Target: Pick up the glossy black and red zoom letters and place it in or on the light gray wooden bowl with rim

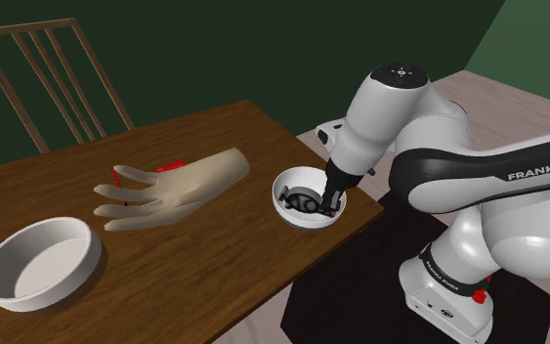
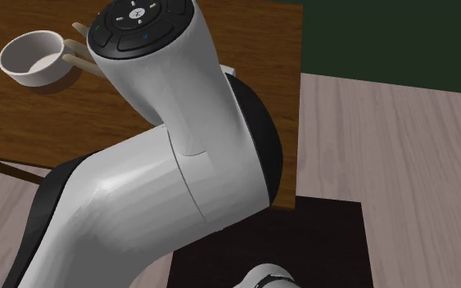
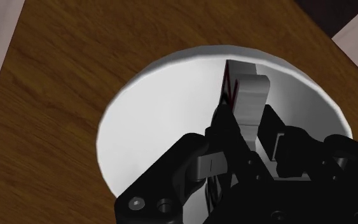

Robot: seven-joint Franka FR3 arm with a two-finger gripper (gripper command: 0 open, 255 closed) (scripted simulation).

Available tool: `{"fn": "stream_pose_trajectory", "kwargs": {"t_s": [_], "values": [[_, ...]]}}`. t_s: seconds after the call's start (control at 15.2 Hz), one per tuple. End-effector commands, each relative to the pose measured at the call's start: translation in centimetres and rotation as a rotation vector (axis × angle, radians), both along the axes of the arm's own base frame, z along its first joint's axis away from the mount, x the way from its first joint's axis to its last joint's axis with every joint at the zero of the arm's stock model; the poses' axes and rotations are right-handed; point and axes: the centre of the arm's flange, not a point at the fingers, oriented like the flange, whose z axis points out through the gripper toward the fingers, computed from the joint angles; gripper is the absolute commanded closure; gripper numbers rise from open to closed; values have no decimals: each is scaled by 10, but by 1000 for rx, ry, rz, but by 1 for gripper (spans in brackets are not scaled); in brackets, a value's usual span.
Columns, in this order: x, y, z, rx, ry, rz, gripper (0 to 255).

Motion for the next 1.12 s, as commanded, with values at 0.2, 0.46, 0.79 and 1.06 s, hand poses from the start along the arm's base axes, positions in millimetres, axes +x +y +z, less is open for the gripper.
{"fn": "stream_pose_trajectory", "kwargs": {"t_s": [0.2,0.46,0.79,1.06], "values": [[-1,-1,15,-1,2,1,255],[-1,-1,37,-1,2,1,255],[-1,-1,63,-1,2,1,255],[-1,-1,84,-1,2,1,255]]}}
